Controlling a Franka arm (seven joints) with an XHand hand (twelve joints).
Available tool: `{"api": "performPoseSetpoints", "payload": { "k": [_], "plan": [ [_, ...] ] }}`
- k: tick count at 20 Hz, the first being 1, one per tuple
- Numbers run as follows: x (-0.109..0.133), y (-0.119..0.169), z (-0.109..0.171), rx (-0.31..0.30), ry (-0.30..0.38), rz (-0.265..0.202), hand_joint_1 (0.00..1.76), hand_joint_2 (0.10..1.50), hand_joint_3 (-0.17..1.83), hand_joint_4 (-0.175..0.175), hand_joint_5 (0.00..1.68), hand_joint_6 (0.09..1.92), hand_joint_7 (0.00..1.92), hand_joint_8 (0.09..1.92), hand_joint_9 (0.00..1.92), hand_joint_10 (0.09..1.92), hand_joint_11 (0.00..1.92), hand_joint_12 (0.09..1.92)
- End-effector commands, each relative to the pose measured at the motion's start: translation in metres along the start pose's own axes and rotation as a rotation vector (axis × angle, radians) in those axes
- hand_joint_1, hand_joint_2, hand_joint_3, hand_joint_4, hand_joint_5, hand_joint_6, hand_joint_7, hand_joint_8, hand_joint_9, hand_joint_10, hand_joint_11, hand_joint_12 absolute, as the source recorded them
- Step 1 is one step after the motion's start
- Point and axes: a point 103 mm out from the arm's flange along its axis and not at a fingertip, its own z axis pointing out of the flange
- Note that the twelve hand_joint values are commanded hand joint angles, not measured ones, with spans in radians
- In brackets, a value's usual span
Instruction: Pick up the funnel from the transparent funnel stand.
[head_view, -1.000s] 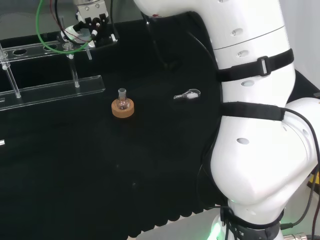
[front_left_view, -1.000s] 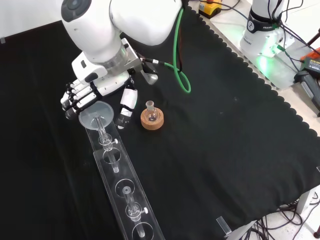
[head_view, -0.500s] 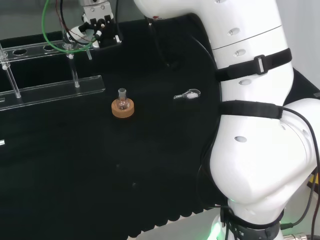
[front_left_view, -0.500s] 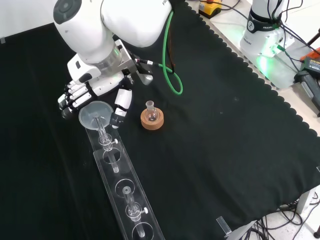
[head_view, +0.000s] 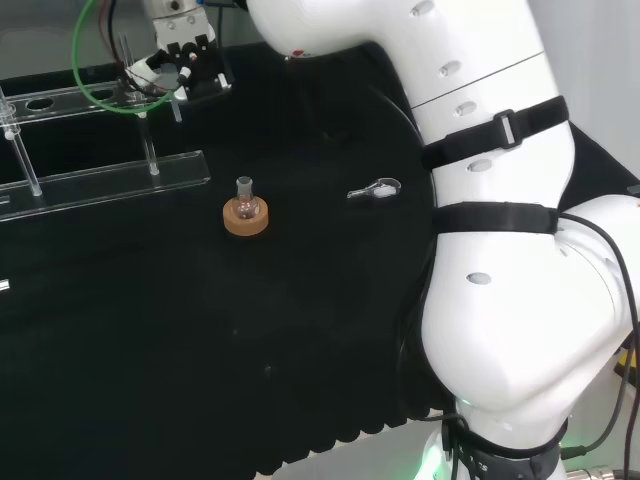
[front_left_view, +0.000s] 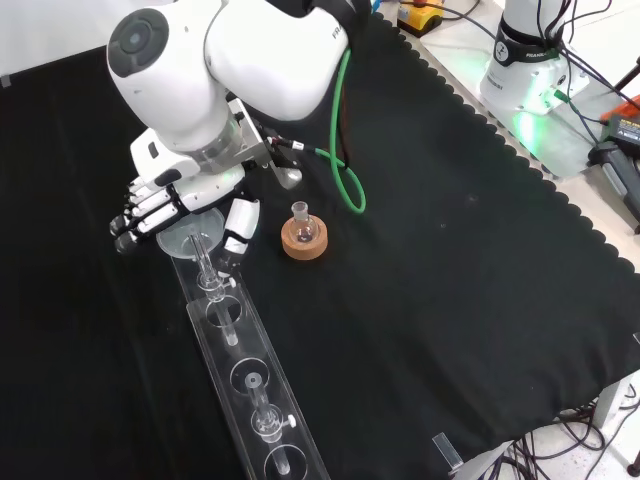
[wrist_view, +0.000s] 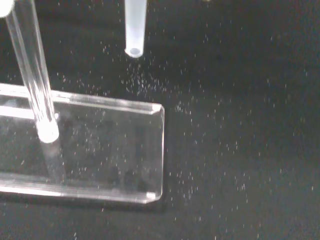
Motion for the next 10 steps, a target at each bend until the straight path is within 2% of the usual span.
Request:
{"api": "performPoseSetpoints", "payload": {
  "k": [1, 2, 4, 8, 10],
  "plan": [
    [0.0117, 0.0047, 0.0107, -0.093, -0.118, 0.005, 0.02, 0.88, 0.04, 0.016, 0.15, 0.09, 0.11, 0.71, 0.39, 0.98, 0.46, 1.48],
    [0.0112, 0.0054, 0.0102, -0.103, -0.124, 0.005, 0.03, 0.89, 0.04, 0.001, 0.21, 0.09, 0.18, 0.85, 0.52, 0.98, 0.58, 1.43],
    [0.0105, 0.0063, 0.0087, -0.118, -0.121, 0.008, 0.04, 0.9, 0.05, -0.033, 0.31, 0.09, 0.33, 1.01, 0.75, 0.99, 0.82, 1.35],
    [0.0046, 0.0049, 0.0072, -0.167, -0.124, 0.018, 0.11, 0.93, 0.08, -0.108, 0.47, 0.09, 0.58, 1.16, 1.18, 0.99, 1.3, 1.25],
    [0.0021, 0.0033, 0.0063, -0.199, -0.132, 0.02, 0.15, 0.93, 0.09, -0.136, 0.53, 0.1, 0.67, 1.21, 1.31, 1.01, 1.46, 1.25]
  ]
}}
